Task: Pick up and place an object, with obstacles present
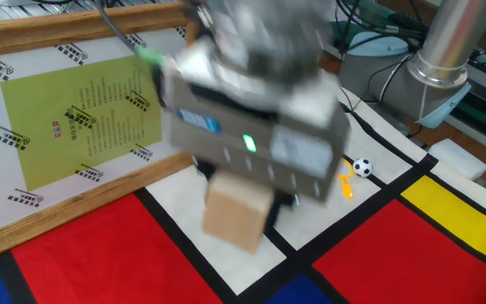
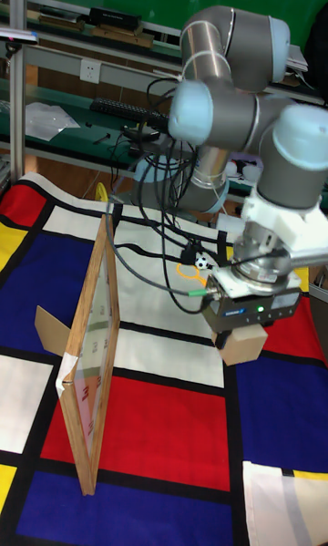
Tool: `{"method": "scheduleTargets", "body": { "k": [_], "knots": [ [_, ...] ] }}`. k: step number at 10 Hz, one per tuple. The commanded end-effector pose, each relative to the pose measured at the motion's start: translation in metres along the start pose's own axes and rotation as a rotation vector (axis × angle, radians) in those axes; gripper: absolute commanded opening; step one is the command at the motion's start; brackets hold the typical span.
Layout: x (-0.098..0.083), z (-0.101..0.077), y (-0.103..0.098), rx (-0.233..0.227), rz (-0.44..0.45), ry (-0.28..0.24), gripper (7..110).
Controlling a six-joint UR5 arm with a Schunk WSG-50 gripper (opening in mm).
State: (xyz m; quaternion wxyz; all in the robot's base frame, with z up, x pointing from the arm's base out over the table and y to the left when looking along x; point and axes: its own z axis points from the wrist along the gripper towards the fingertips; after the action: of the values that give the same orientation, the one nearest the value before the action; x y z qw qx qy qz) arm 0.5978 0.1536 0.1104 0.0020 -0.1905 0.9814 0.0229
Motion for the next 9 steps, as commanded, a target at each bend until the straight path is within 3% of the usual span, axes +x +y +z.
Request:
{"method": "scheduleTargets", "body": {
  "k": [1, 4, 6, 9],
  "knots": [
    [0.015, 0.047, 0.006, 0.021, 0.003, 0.033, 7],
    [0.033, 0.065, -0.015, 0.032, -0.007, 0.053, 7],
    [0.029, 0.079, -0.032, 0.033, -0.031, 0.019, 7],
    [0.03, 0.078, -0.038, 0.044, -0.032, 0.033, 7]
  ]
}}
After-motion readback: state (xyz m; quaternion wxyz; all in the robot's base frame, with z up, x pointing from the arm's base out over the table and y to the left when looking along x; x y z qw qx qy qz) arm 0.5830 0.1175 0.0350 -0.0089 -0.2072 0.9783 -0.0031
